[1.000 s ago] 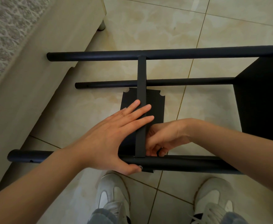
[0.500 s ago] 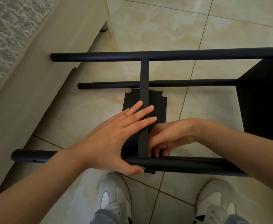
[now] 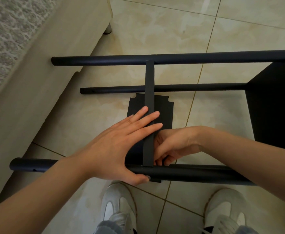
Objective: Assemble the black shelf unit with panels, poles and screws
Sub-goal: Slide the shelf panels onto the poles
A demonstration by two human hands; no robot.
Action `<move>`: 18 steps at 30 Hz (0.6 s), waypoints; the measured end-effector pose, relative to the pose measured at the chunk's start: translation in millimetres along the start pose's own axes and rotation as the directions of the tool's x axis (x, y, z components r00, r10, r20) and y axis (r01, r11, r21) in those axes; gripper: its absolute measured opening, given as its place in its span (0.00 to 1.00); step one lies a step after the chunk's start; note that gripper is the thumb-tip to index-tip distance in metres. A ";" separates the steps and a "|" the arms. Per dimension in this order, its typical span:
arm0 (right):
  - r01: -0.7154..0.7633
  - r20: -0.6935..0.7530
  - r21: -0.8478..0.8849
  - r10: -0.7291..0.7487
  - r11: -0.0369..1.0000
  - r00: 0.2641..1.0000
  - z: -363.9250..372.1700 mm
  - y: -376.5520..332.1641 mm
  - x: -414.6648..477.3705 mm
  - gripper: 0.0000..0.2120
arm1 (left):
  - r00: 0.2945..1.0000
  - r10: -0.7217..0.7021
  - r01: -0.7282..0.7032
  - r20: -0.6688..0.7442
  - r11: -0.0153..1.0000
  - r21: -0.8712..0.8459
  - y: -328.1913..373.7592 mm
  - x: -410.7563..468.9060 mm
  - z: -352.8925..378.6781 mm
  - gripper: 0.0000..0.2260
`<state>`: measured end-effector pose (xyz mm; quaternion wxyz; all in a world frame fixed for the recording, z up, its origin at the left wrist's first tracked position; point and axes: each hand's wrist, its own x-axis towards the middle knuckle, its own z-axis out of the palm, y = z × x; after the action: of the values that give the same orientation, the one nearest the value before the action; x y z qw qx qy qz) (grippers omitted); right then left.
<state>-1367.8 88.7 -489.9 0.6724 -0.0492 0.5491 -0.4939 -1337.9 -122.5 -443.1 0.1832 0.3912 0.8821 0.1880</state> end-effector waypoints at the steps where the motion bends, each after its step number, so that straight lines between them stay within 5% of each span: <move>1: -0.002 -0.030 -0.027 0.001 1.000 1.000 0.1 -0.2 1.2 0.05 | 1.000 0.000 0.000 0.001 1.000 0.002 0.0 0.2 0.0 0.48; 6: -0.027 -0.034 -0.090 0.024 0.996 0.999 -2.6 -3.4 -1.7 0.05 | 1.000 -0.008 0.008 0.002 1.000 0.013 0.0 -0.1 0.3 0.48; 18: 0.031 0.049 0.063 -0.034 0.998 0.998 0.7 2.9 1.0 0.07 | 1.000 -0.012 0.012 0.009 1.000 -0.007 1.6 0.4 -0.7 0.48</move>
<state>-1365.6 89.1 -492.1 0.6790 -0.0493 0.5155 -0.5203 -1337.5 -121.4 -441.8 0.1896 0.3863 0.8829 0.1881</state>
